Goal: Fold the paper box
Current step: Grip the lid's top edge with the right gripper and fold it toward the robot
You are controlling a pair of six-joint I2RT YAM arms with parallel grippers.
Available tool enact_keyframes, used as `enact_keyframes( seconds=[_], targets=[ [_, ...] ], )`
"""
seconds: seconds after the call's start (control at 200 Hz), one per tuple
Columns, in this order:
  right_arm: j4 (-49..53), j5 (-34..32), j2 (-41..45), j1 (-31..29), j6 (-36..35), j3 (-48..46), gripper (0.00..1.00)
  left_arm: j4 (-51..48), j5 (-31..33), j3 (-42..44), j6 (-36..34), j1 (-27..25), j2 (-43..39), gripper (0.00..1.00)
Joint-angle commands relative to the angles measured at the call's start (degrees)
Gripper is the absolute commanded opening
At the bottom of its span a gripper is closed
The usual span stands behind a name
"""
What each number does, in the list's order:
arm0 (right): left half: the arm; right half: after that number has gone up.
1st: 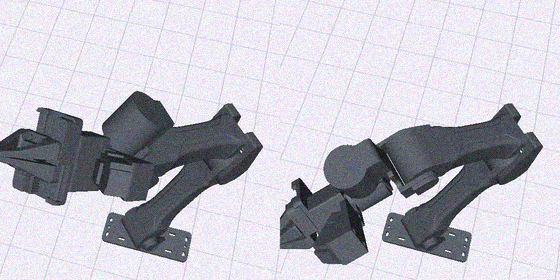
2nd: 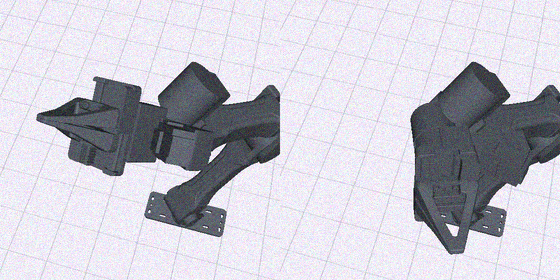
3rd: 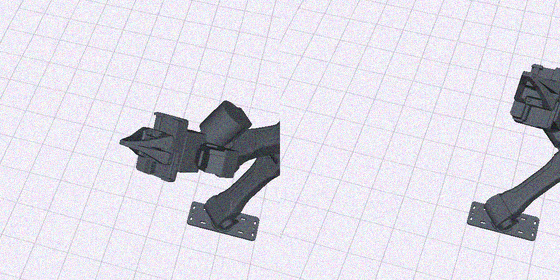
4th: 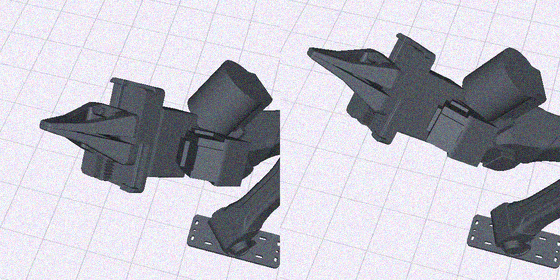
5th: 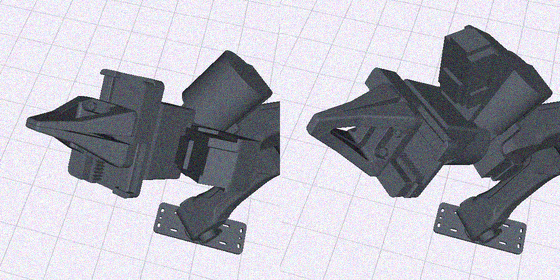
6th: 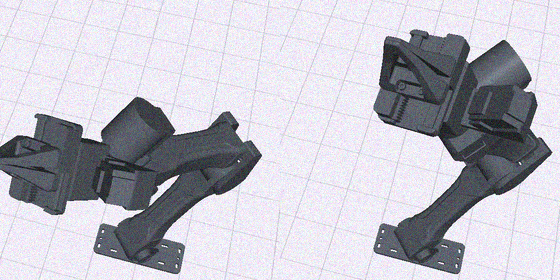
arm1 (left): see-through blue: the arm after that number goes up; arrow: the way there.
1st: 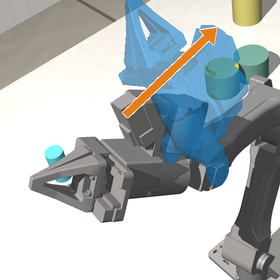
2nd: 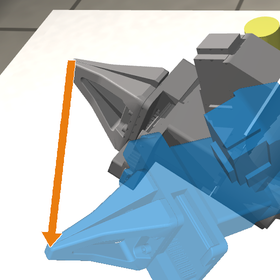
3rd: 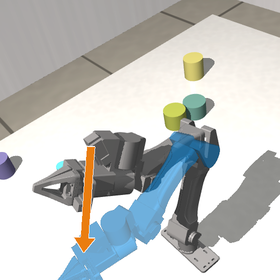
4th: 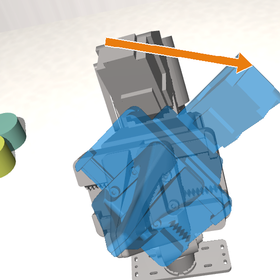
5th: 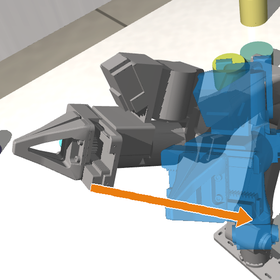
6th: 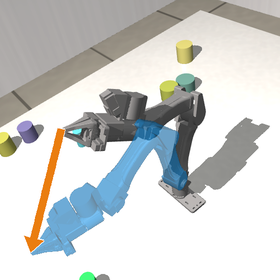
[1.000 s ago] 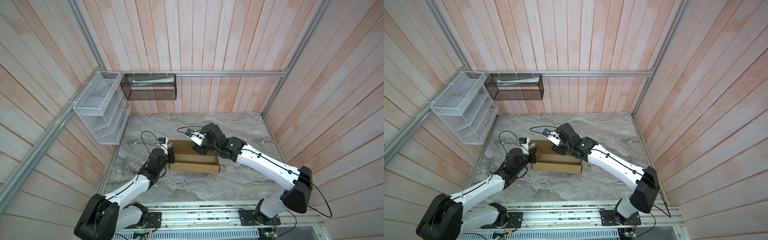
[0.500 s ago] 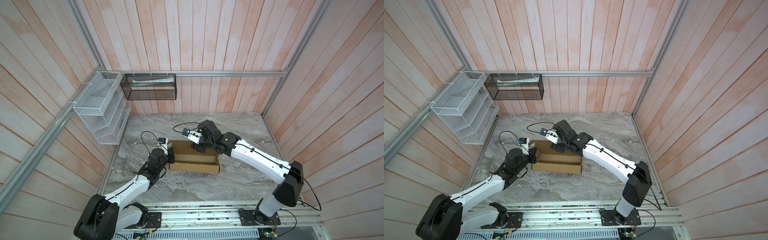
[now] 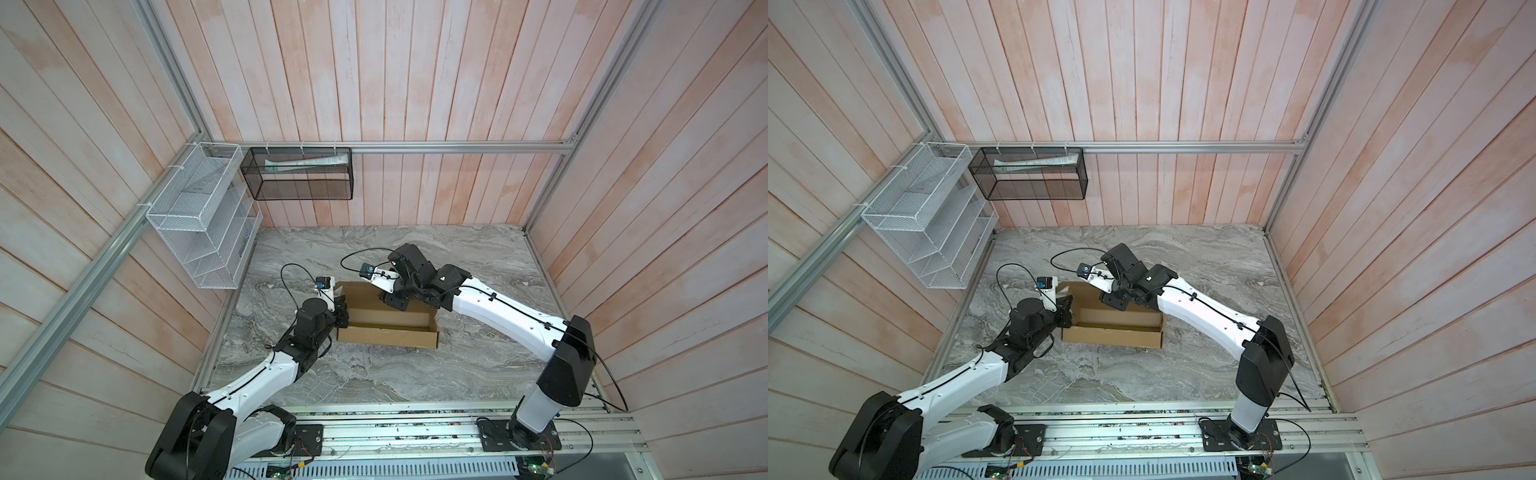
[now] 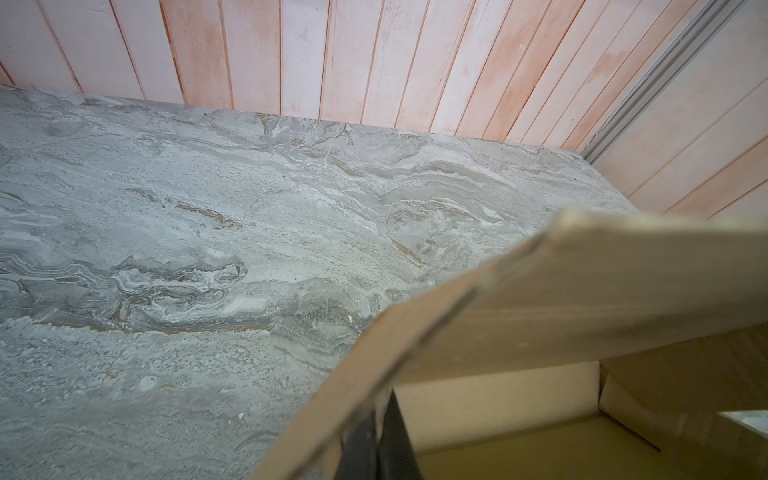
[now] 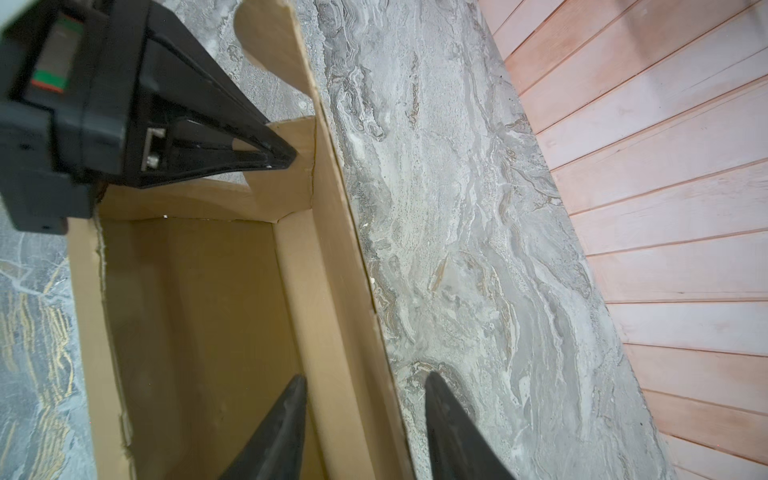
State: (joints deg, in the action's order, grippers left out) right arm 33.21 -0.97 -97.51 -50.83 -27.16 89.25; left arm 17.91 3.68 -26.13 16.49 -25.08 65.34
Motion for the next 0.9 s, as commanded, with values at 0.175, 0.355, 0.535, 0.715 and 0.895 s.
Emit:
enact_keyframes(
  seconds=[0.175,0.355,0.535,0.715,0.895],
  targets=[
    [-0.3,2.0,0.3,0.0,1.1,-1.2,0.40,-0.5,1.5,2.0,-0.4,-0.1,-1.1,0.00],
    [-0.6,2.1,0.3,-0.9,1.9,-2.3,0.33,0.2,2.2,3.4,-0.1,-0.1,-1.8,0.00],
    [-0.3,1.8,-0.6,-1.7,2.4,-2.3,0.25,1.1,2.8,5.2,0.5,-0.1,-3.0,0.00],
    [-0.7,1.3,-0.9,-2.5,3.2,-2.5,0.19,1.2,3.2,6.2,0.4,-0.1,-4.4,0.00],
    [-0.2,1.3,-1.4,-3.7,3.8,-2.7,0.16,1.4,3.3,6.8,0.5,-0.1,-5.5,0.00]
  ],
)
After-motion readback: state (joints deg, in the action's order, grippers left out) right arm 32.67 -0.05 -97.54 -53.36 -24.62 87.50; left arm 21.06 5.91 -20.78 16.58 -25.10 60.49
